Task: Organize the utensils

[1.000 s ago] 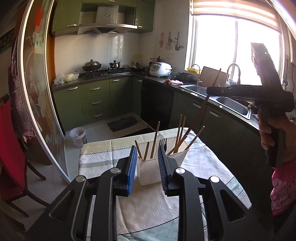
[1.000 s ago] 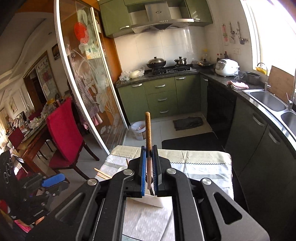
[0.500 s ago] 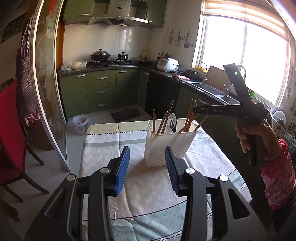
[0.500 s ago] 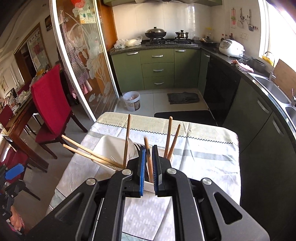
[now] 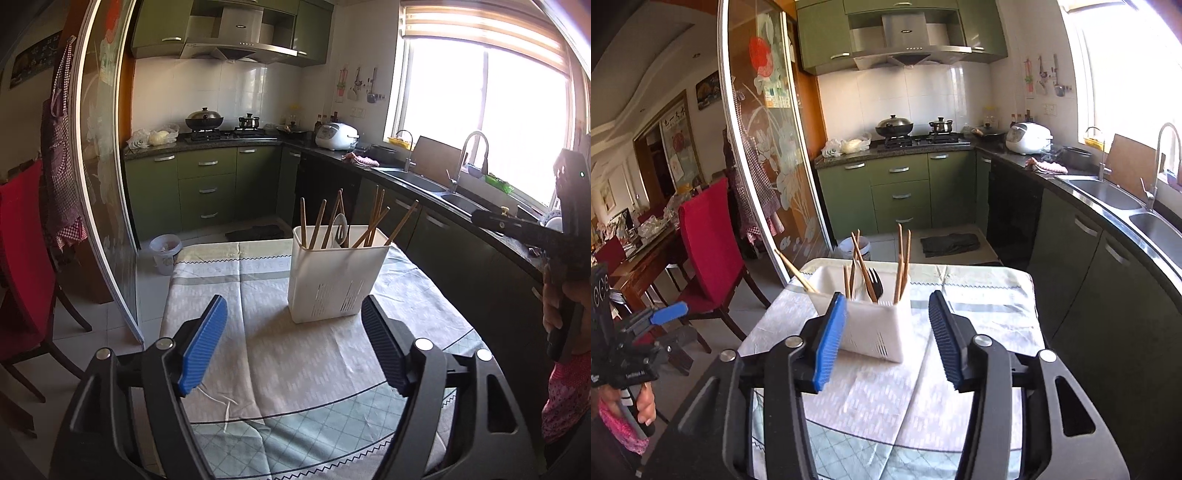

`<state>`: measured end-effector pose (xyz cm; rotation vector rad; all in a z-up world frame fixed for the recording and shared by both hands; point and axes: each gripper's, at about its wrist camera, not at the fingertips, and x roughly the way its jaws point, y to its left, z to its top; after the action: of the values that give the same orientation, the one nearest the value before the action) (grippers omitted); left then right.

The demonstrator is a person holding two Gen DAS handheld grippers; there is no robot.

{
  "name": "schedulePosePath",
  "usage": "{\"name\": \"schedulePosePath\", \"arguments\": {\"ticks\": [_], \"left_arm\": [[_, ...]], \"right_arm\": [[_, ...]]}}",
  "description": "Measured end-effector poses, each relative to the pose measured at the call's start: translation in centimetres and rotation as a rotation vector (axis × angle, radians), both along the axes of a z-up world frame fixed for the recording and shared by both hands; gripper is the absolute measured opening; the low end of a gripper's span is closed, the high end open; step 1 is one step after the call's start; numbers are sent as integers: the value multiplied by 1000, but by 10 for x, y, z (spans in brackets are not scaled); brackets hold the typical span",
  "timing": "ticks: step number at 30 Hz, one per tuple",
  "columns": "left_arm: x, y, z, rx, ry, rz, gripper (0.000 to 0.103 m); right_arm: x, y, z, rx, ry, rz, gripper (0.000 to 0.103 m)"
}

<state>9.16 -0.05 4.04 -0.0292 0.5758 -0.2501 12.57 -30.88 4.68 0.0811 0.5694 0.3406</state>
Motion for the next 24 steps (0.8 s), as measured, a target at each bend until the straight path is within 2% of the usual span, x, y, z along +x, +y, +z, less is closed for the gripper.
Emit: {"name": "schedulePosePath", "arguments": {"ticks": [1, 6, 12, 19, 24], "left_arm": [[-4, -2, -3, 5, -2, -1, 78], [-25, -19, -15, 27, -19, -18, 84], [-55, -42, -18, 93, -106, -7, 96], [-84, -57, -17, 111, -153, 11, 96], [-97, -48, -15, 63, -158, 49, 96]], "right_arm": [[-13, -5, -11, 9, 0, -7, 64], [-71, -18, -54, 27, -6, -48, 78], [-138, -17, -54, 31, -145, -47, 98], [-182, -12, -50, 33, -218, -46, 98], [-192, -8, -46, -6, -249, -76, 98]]}}
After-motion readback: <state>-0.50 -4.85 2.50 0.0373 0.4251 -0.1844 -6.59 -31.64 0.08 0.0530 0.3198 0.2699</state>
